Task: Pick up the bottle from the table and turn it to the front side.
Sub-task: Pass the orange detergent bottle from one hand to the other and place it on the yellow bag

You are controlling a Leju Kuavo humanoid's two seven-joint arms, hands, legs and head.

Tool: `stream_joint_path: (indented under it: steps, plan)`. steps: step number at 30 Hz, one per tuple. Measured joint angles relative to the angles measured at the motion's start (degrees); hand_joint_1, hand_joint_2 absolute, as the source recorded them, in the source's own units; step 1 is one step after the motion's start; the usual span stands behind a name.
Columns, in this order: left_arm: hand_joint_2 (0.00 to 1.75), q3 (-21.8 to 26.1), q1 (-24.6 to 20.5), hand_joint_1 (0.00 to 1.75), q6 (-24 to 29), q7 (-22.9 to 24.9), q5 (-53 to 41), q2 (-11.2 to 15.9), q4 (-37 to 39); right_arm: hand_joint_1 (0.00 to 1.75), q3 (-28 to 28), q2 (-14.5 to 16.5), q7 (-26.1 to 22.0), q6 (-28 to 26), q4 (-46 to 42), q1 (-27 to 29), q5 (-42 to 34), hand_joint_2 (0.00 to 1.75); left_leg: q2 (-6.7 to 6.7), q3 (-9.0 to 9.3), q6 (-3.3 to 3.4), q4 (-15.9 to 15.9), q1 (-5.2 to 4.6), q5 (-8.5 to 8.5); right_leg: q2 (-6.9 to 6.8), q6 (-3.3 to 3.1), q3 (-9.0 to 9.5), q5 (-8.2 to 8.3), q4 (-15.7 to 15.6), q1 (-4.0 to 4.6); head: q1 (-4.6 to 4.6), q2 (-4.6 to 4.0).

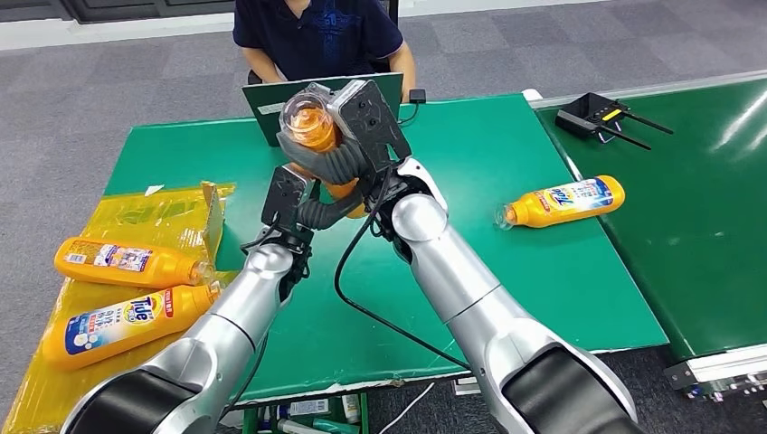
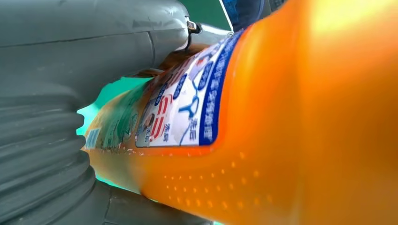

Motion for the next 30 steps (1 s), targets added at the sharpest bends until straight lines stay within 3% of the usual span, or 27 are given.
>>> stream_joint_path:
  steps: [18, 30]
  plan:
    - [1.75, 0.0, 0.32, 1.75, 2.33, -0.28, -1.73, 0.45, 0.39, 0.0, -0.02, -0.15, -1.14, -0.08, -0.82, 0.62, 2.3, 1.75, 0.0, 0.0, 0.0, 0.0, 0.0, 0.0, 0.0, 0.0, 0.0, 0.0, 0.0, 0.0, 0.0, 0.0]
    - [1.75, 0.0, 0.19, 1.75, 9.03, 0.01, -7.79, 5.02, 0.55, 0.0, -0.02, -1.98, -1.21, 1.43, -7.62, 6.8, 6.48, 1.75, 0.05, 0.0, -0.01, 0.0, 0.02, 0.0, 0.02, 0.0, -0.02, 0.0, 0.01, 0.01, -0.02, 0.0]
